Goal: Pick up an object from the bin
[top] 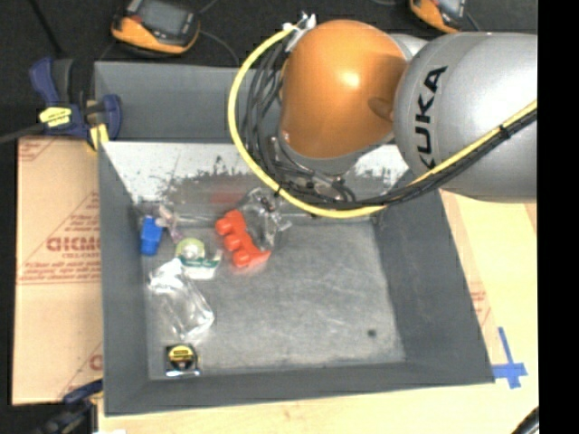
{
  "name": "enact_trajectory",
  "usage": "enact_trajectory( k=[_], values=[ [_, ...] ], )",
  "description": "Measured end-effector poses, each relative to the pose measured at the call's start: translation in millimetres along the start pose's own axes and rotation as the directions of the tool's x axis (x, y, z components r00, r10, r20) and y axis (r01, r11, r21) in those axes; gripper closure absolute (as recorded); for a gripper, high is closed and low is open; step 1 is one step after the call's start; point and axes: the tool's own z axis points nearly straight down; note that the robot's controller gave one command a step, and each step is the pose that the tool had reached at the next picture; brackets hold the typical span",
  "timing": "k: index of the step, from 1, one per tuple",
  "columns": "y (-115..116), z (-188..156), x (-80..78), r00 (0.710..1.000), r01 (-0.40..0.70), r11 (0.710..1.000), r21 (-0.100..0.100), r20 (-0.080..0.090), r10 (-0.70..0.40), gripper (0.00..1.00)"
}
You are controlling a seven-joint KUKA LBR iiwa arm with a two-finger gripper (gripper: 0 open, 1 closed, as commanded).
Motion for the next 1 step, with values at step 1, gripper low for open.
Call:
enact_trajectory(
  k=[1],
  values=[
    [64.7,77.8,33.3,0.956,0.295,0.956,-0.012,-0.013,-0.295,1.0]
  ],
)
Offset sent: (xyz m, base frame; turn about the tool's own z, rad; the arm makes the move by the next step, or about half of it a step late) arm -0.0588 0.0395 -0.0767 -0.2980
